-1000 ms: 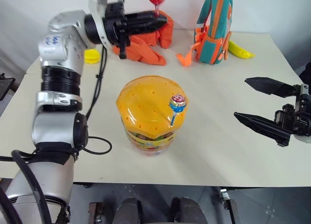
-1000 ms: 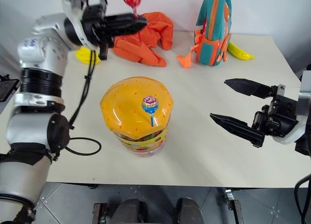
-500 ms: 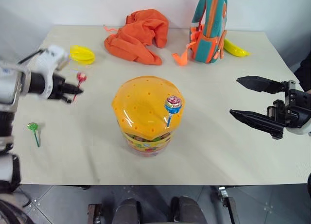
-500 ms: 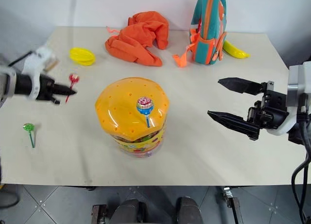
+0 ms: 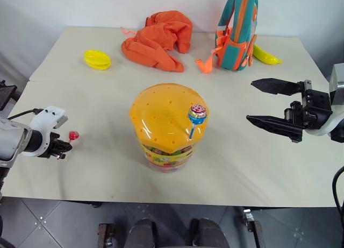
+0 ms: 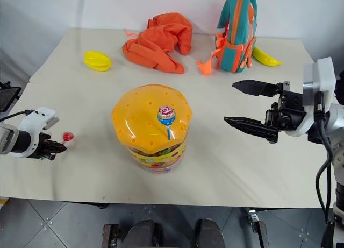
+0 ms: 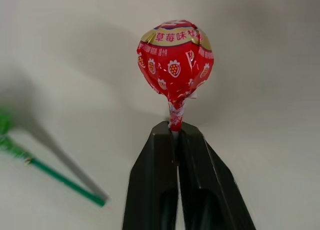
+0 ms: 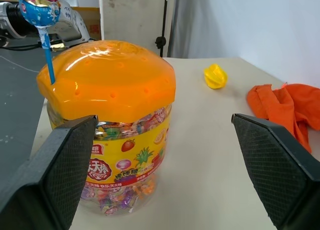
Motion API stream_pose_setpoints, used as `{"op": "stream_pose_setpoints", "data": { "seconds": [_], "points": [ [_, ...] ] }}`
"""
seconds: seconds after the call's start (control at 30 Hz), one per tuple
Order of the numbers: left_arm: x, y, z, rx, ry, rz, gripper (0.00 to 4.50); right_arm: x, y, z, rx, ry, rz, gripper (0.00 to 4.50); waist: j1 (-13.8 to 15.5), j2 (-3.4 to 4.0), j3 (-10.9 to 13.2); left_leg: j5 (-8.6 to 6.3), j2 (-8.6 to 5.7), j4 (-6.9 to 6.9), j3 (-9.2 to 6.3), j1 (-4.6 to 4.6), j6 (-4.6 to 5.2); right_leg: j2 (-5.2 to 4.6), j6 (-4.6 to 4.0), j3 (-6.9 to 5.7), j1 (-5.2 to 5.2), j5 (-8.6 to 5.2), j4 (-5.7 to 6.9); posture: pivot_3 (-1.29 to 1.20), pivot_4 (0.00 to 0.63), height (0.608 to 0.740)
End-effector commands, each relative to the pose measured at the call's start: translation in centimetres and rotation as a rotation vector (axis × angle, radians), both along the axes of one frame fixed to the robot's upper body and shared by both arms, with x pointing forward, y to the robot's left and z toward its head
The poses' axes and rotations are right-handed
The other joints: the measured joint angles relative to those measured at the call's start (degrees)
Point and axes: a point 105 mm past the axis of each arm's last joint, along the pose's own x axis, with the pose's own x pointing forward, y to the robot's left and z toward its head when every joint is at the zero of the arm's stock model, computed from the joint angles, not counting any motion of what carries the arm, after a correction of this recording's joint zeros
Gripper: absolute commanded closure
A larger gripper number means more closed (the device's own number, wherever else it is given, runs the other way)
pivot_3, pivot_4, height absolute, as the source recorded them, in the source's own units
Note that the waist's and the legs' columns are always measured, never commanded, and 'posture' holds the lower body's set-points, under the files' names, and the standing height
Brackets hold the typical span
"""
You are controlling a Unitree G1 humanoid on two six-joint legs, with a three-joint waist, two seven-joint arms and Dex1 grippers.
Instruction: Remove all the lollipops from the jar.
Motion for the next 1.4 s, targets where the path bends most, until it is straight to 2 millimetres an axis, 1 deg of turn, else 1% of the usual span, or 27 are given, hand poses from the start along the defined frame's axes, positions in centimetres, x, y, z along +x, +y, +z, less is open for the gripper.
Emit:
{"op": "stream_pose_setpoints", "data": {
  "seconds": [0.03, 0.13, 0.3, 0.37, 0.43, 0.53, 0.57, 0.63, 0.67, 0.73, 0.77, 0.83, 0.9, 0.97, 1.1, 1.17, 1.23, 1.4],
  "points": [
    [-0.1, -0.2, 1.8, 0.001, -0.052, -0.013, 2.93, -0.3, -0.4, 1.0, -0.017, -0.054, -0.007, 0.00, -0.1, 0.00, 0.0, 0.00, 0.00, -0.01, 0.05, 0.00, 0.00, 0.00, 0.00, 0.02, -0.04, 0.00, 0.01, 0.00, 0.150, 0.740],
    [-0.2, -0.4, 2.4, -0.006, -0.069, -0.036, 2.06, -0.2, -0.7, 1.0, -0.031, -0.060, -0.021, 0.00, -0.2, 0.00, 0.0, 0.00, 0.01, -0.04, 0.10, 0.00, 0.00, 0.00, 0.00, 0.04, -0.10, 0.00, 0.05, 0.00, 0.150, 0.740],
    [-0.2, -1.4, 5.0, -0.053, -0.150, -0.128, 0.51, 0.1, -1.3, 1.4, -0.046, -0.083, -0.043, 0.00, -0.1, 0.00, 0.0, 0.00, 0.02, -0.05, 0.20, 0.00, 0.00, 0.01, 0.00, 0.13, -0.16, 0.00, 0.06, 0.00, 0.150, 0.740],
    [-0.2, -1.5, 5.8, -0.049, -0.177, -0.159, 0.03, 0.2, -1.5, 1.5, -0.053, -0.090, -0.048, 0.00, -0.1, 0.00, 0.0, 0.00, 0.02, -0.05, 0.21, 0.00, 0.00, 0.00, 0.00, 0.14, -0.16, 0.00, 0.06, 0.00, 0.150, 0.740],
    [-0.1, -1.7, 6.9, -0.056, -0.217, -0.199, 0.03, 0.1, -1.7, 1.6, -0.061, -0.096, -0.054, 0.00, -0.1, 0.00, 0.0, 0.00, 0.02, -0.05, 0.22, 0.00, 0.00, 0.01, 0.00, 0.14, -0.16, 0.00, 0.05, 0.00, 0.150, 0.740],
    [0.6, -3.3, 9.8, -0.122, -0.367, -0.335, 0.03, 0.1, -2.1, 1.8, -0.076, -0.099, -0.074, 0.00, 0.0, 0.00, 0.0, 0.00, 0.02, -0.05, 0.23, 0.00, -0.01, 0.02, 0.00, 0.14, -0.18, 0.00, 0.05, 0.00, 0.150, 0.740],
    [1.1, -3.7, 10.7, -0.154, -0.449, -0.370, 0.03, 0.0, -2.1, 1.8, -0.077, -0.089, -0.079, 0.00, 0.0, 0.00, 0.0, 0.00, 0.02, -0.04, 0.24, 0.00, -0.01, 0.00, -0.01, 0.15, -0.18, 0.00, 0.06, 0.00, 0.150, 0.740],
    [1.6, -4.9, 11.7, -0.256, -0.564, -0.470, 0.03, -0.4, -2.1, 1.2, -0.105, -0.044, -0.092, 0.00, 0.1, 0.05, 0.0, 0.00, 0.02, -0.02, 0.25, 0.00, -0.01, 0.00, 0.00, 0.15, -0.16, 0.00, 0.06, 0.00, 0.150, 0.740],
    [1.5, -5.7, 12.4, -0.331, -0.662, -0.571, 0.03, -0.7, -2.1, 0.9, -0.119, -0.025, -0.099, 0.00, 0.1, 0.09, 0.0, 0.00, 0.02, -0.02, 0.24, 0.00, -0.01, -0.01, 0.00, 0.14, -0.16, 0.00, 0.07, 0.00, 0.150, 0.740],
    [0.6, -6.7, 12.6, -0.463, -0.767, -0.731, 0.03, -1.4, -2.0, 0.7, -0.113, 0.021, -0.098, 0.00, -0.1, 0.09, 0.0, 0.00, 0.02, 0.06, 0.24, 0.00, -0.01, -0.01, 0.00, 0.11, -0.16, 0.00, 0.15, 0.00, 0.150, 0.740],
    [-0.6, -7.4, 12.7, -0.568, -0.802, -0.857, 0.03, -2.2, -1.5, 0.5, -0.108, 0.045, -0.079, 0.00, -0.2, 0.08, 0.0, 0.00, 0.03, 0.05, 0.27, 0.00, -0.01, -0.02, 0.00, 0.11, -0.17, 0.00, 0.13, 0.00, 0.150, 0.740],
    [-2.0, -7.9, 13.0, -0.689, -0.850, -1.013, 0.03, -3.2, -0.5, 0.1, -0.105, 0.075, -0.057, 0.00, -0.3, 0.07, 0.0, -0.01, 0.04, 0.00, 0.29, -0.02, -0.01, 0.00, 0.00, 0.03, -0.22, 0.00, 0.13, 0.00, 0.150, 0.740],
    [-2.5, -7.8, 13.5, -0.751, -0.914, -1.086, 0.03, -4.0, 0.5, 0.0, -0.097, 0.082, -0.038, 0.00, -0.5, 0.07, 0.0, -0.01, 0.08, 0.04, 0.30, -0.02, -0.01, 0.01, -0.01, -0.05, -0.24, -0.01, 0.17, 0.00, 0.150, 0.740],
    [-2.9, -7.8, 13.5, -0.801, -0.935, -1.138, 0.03, -5.0, 1.9, 0.2, -0.090, 0.068, -0.004, 0.00, -0.5, 0.07, 0.0, -0.01, 0.09, 0.07, 0.29, -0.02, -0.01, 0.00, -0.02, -0.04, -0.23, -0.01, 0.17, 0.00, 0.150, 0.740],
    [-3.0, -7.8, 13.4, -0.848, -0.942, -1.202, 0.03, -6.2, 4.1, 0.7, -0.088, 0.036, 0.055, 0.00, -0.3, 0.07, 0.0, -0.01, 0.08, 0.14, 0.25, -0.01, -0.01, -0.02, -0.01, -0.03, -0.17, -0.01, 0.16, 0.00, 0.150, 0.740],
    [-3.0, -7.9, 13.4, -0.852, -0.940, -1.219, 0.03, -6.7, 4.7, 0.8, -0.084, 0.034, 0.085, 0.00, -0.1, 0.05, 0.0, -0.01, 0.07, 0.18, 0.17, -0.02, -0.01, -0.02, -0.01, -0.04, -0.12, -0.01, 0.15, 0.00, 0.150, 0.740],
    [-3.0, -7.9, 12.8, -0.829, -0.903, -1.244, 0.03, -7.1, 5.5, 0.7, -0.085, 0.039, 0.139, 0.00, -0.1, 0.01, -0.1, -0.03, 0.05, 0.22, 0.09, -0.02, 0.00, -0.02, -0.02, -0.04, -0.07, -0.01, 0.16, 0.00, 0.150, 0.740],
    [-2.9, -8.0, 12.4, -0.817, -0.885, -1.256, 0.03, -7.2, 6.6, 0.8, -0.068, 0.044, 0.192, 0.00, -0.4, 0.01, -0.1, -0.05, 0.05, 0.24, 0.08, -0.02, 0.01, -0.01, -0.02, -0.06, -0.07, -0.01, 0.16, 0.00, 0.150, 0.740]
  ]
}}
